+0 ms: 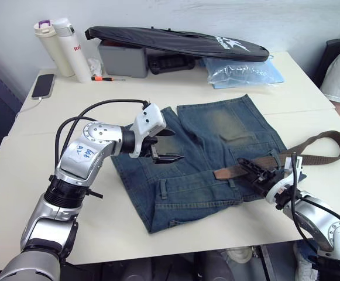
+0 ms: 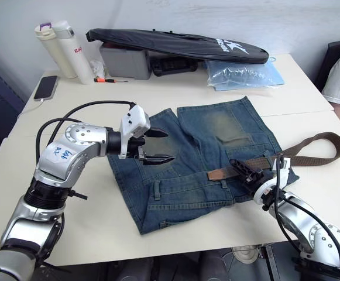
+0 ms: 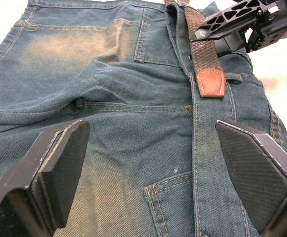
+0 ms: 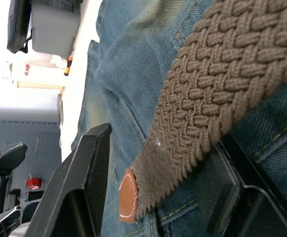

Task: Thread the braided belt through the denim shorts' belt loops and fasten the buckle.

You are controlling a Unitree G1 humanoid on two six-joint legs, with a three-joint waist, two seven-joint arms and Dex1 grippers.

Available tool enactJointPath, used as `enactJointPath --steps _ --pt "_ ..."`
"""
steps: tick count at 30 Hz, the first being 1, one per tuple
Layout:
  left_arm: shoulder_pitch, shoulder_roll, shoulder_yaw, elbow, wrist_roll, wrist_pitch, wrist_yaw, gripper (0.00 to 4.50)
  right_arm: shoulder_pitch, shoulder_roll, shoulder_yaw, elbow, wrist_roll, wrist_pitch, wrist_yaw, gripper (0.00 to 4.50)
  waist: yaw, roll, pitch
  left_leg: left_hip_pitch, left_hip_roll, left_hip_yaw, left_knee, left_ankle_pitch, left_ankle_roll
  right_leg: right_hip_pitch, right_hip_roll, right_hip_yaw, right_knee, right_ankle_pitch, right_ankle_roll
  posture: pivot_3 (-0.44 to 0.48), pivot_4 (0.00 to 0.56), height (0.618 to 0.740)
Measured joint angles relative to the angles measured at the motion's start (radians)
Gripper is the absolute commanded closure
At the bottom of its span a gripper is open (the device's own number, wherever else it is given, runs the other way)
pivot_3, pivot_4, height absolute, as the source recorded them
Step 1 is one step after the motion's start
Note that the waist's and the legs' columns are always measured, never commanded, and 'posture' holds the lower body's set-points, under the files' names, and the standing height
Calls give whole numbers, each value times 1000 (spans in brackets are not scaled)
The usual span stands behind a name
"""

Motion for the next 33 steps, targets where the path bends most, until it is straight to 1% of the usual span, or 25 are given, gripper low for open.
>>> enactJointPath --steps 1,2,3,11,14,19,21,29,33 --pt "0 0 0 0 0 0 0 0 6 -10 0 -4 9 -1 0 3747 1 0 0 0 0 0 0 0 0 0 0 0 0 0 0 0 150 740" --pt "0 0 0 0 1 -1 -1 0 9 -17 0 -8 15 -2 0 4192 1 0 0 0 0 0 0 0 0 0 0 0 0 0 0 0 150 740" --pt "0 0 0 0 1 -2 -1 0 12 -24 0 -14 24 -6 0 4458 1 0 0 -1 0 0 0 0 0 0 0 0 0 0 0 0 150 740" --pt "0 0 -3 0 3 -9 -8 0 45 -61 0 -40 65 -29 3 4458 1 0 0 0 0 0 0 0 1 0 0 0 0 0 0 0 150 740" --pt "0 0 -5 2 3 -14 -11 0 58 -103 -2 -40 52 -30 27 4458 1 1 0 -1 0 0 0 0 1 0 0 0 0 -1 -1 0 150 740" --pt "0 -4 -8 5 6 -22 -13 0 83 -176 -51 -39 -90 -40 177 4458 3 0 0 -1 0 0 1 -1 1 0 0 0 -1 -1 -1 0 150 740" --pt "-2 -11 -17 8 6 -26 -17 0 83 -176 -60 -37 -132 -47 231 4458 3 0 1 -1 0 0 1 -1 1 0 0 0 -1 0 -1 0 150 740" --pt "-8 -13 -26 30 9 -35 -33 0 68 -139 -55 2 -273 -59 354 4458 3 1 1 -1 0 0 1 0 1 0 0 0 -1 0 -1 0 150 740" --pt "-8 -10 -26 34 11 -35 -35 0 78 -127 -46 0 -311 -57 397 4458 2 1 1 -1 0 0 1 0 1 0 0 0 -1 0 0 0 150 740"
